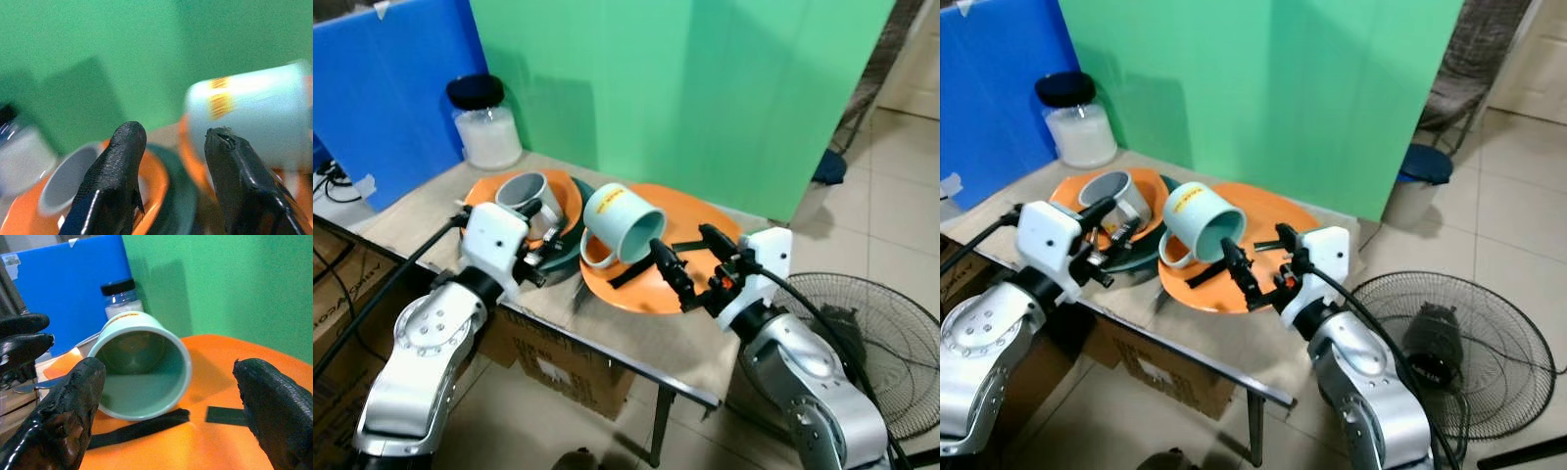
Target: Setting the table
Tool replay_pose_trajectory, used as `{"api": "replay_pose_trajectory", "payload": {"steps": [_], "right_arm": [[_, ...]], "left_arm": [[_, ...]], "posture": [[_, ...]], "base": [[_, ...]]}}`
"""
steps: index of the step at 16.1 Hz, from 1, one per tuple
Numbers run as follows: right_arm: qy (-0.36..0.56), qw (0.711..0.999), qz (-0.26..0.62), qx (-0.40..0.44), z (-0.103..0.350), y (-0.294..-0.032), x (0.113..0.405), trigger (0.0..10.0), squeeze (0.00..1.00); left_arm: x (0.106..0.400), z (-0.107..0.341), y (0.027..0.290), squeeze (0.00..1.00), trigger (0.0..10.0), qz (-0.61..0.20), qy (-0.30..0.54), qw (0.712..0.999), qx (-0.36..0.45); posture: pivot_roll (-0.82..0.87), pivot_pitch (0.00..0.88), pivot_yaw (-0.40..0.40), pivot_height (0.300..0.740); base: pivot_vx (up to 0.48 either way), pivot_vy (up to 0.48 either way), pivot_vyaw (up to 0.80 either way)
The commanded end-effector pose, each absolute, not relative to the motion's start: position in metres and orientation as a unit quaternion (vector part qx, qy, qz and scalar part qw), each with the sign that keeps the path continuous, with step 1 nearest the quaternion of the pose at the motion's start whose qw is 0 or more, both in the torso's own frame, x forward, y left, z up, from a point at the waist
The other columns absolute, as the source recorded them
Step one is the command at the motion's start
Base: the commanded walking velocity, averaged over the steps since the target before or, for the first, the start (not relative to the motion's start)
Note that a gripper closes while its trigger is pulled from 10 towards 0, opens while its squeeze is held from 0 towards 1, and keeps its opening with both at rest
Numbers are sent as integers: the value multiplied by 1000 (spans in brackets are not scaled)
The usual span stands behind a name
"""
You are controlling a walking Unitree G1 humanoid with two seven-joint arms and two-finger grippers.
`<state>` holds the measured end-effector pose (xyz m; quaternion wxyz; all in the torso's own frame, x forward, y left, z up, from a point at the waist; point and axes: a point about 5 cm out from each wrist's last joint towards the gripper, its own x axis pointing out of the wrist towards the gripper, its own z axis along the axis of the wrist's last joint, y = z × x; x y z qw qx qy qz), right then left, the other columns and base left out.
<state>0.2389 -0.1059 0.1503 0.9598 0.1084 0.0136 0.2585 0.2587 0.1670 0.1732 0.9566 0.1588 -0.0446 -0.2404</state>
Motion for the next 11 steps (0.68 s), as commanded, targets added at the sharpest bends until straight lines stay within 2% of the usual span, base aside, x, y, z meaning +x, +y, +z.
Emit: {"api": "replay_pose_trajectory", "payload": {"steps": [1,7,11], "right_arm": [[3,960,253,116,154,-110,237,10000,1000],[1,951,284,126,157,-106,239,10000,1000],[-1,950,283,130,159,-107,242,10000,1000]], "left_arm": [[259,173,160,1000,10000,-276,-51,943,179],[262,167,159,1000,10000,-309,-48,917,249],[273,172,137,1000,10000,-366,-81,891,254]], "posture": [[183,0,44,727],[182,0,41,727],[171,0,45,727]], "base": [[0,0,0],[0,0,0],[0,0,0]]}}
